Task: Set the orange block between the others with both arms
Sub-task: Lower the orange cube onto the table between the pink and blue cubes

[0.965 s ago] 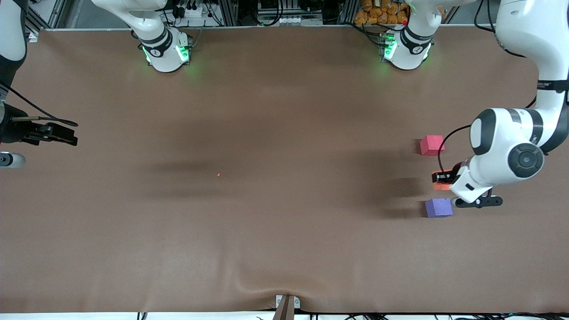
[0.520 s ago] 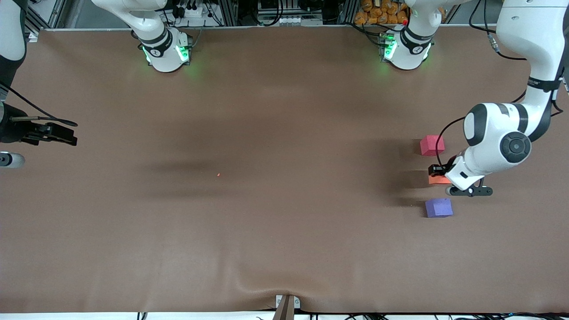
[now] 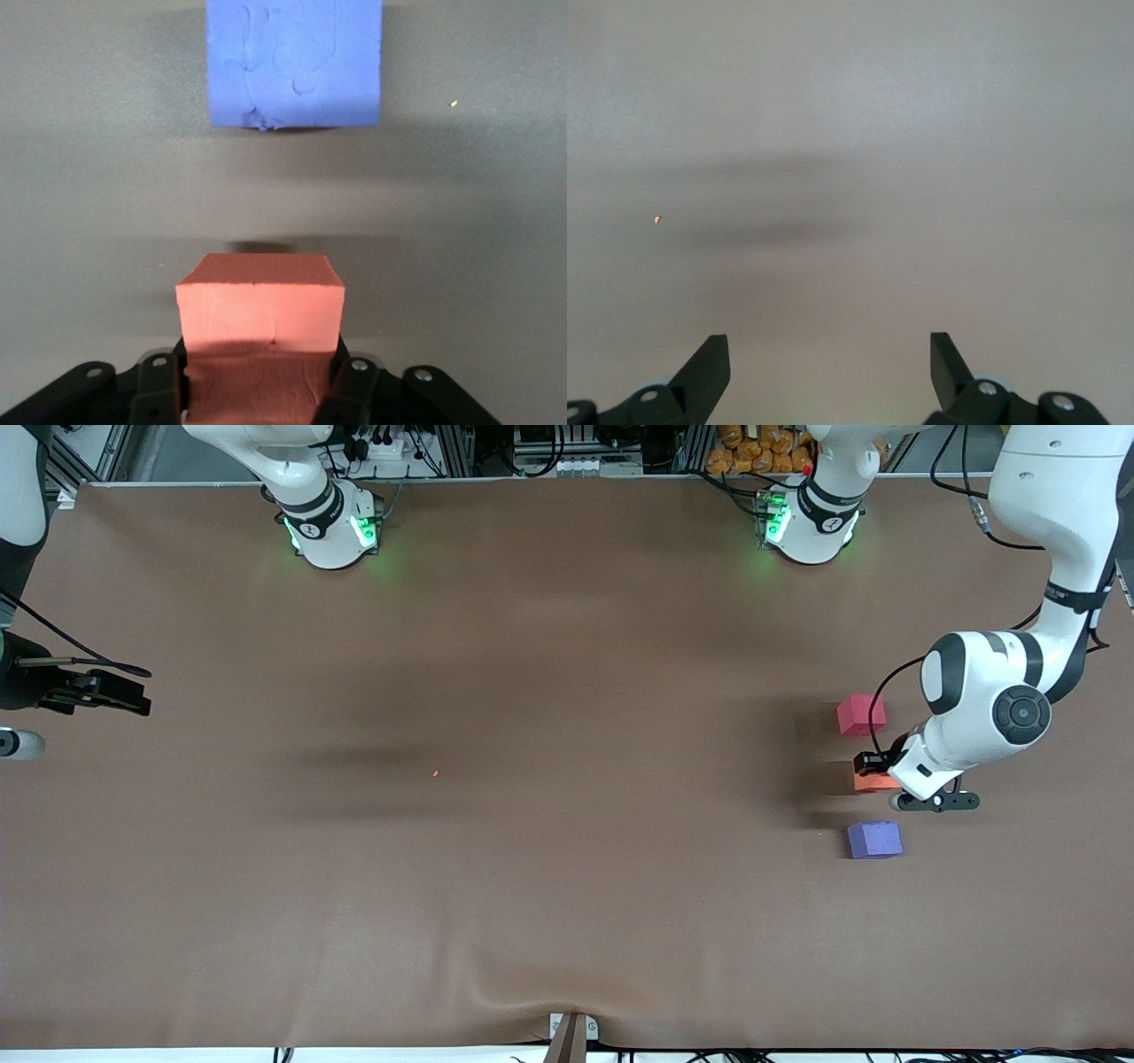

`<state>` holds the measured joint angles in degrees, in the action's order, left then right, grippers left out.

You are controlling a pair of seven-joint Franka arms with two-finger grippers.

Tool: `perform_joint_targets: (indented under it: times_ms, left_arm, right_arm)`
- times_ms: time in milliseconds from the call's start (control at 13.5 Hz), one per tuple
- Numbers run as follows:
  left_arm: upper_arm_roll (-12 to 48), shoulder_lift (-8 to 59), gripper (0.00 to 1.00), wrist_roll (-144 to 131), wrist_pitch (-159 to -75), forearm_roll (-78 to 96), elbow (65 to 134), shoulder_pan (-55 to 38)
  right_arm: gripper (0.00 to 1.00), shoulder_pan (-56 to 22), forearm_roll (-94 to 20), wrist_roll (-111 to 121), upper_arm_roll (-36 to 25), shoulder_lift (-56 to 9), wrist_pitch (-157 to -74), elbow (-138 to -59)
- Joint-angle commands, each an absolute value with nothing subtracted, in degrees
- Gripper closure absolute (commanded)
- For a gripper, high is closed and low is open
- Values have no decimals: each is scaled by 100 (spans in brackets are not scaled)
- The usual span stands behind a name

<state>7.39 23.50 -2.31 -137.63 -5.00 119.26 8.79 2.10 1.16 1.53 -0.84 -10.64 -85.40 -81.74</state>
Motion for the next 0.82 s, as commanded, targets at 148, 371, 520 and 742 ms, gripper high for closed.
perform_joint_targets:
  times_ms: [148, 371, 520, 742]
  left_arm:
    - [826, 2566, 100, -272, -14167, -545, 11944, 940]
    - [826, 2654, 100, -264, -14177, -554, 11927, 958]
    - [826, 2672, 100, -264, -14186, -554, 11927, 958]
    - [826, 2672, 100, -264, -14186, -554, 11918, 984]
  right_arm:
    - [0, 299, 141, 97, -26, -993, -8517, -8174]
    - [0, 299, 141, 97, -18, -993, -8517, -8130]
    - [0, 264, 141, 88, -18, -993, -8517, -8130]
    - [0, 255, 141, 88, -18, -993, -8517, -8130]
